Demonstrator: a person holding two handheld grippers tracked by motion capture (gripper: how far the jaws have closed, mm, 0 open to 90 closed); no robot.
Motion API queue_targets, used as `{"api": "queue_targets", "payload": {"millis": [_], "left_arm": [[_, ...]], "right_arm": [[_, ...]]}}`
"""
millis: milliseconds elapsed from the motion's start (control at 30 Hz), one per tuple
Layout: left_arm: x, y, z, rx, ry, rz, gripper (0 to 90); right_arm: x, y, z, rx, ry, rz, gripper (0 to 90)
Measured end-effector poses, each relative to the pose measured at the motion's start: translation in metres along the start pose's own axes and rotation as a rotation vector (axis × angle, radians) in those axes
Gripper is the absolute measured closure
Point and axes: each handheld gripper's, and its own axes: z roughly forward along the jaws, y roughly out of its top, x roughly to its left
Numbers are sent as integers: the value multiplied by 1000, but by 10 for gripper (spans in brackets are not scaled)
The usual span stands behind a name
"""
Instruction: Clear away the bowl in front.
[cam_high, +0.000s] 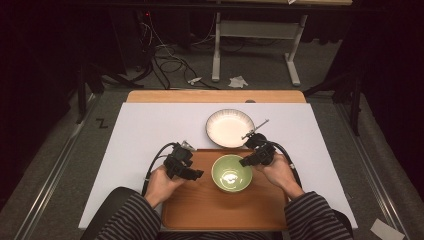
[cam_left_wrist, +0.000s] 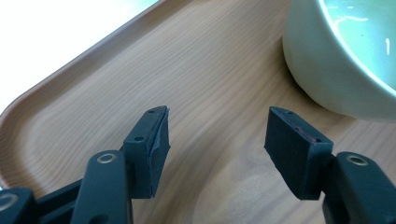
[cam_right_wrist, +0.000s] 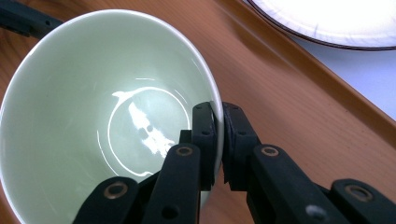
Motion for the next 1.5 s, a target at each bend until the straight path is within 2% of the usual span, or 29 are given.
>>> {"api": "queue_targets", "payload": {"millis": [133,167,367,400,433,500,667,700,733,767,1000,1033,1067,1233,1333,1500], "left_arm": [[0,0,0,0,1,1,398],[0,0,0,0,1,0,399],[0,0,1,0,2,-1,398],[0,0,1,0,2,0,399],[0,0,0,0,2,-1,399],[0,0,0,0,0,-1,398],[0,0,0,0,0,0,398],[0,0,0,0,-1,1,398],[0,0,0,0,0,1,398],[0,0,0,0,-1,1,399],[0,0,0,0,1,-2,398],[0,0,0,0,1,-2,398],[0,0,0,0,1,-1,399],[0,0,0,0,0,-2,398],[0,0,0,1,0,-2,398],[0,0,0,1,0,-2,398]], "right_arm": [[2,-1,0,0,-13,-6,863],[1,-1,1,-5,-14,-21,862],[2,0,2,-3,-13,-8,841],[1,0,3,-6,-14,-22,829],[2,0,4,-2,-13,-11,823],[2,2,6,-1,-20,-28,818],[3,2,4,-8,-24,-19,713],[2,2,3,-13,-26,-22,659],[2,2,3,-13,-26,-22,659],[1,1,2,-28,-21,-20,609],[1,1,-3,-68,-30,-28,540],[2,0,-5,-69,-29,-16,531],[2,0,-6,-85,-31,-34,514],[5,-1,-10,-105,-34,-22,493],[4,-3,-14,-123,-34,-40,487],[5,-5,-21,-151,-26,-21,483]]}}
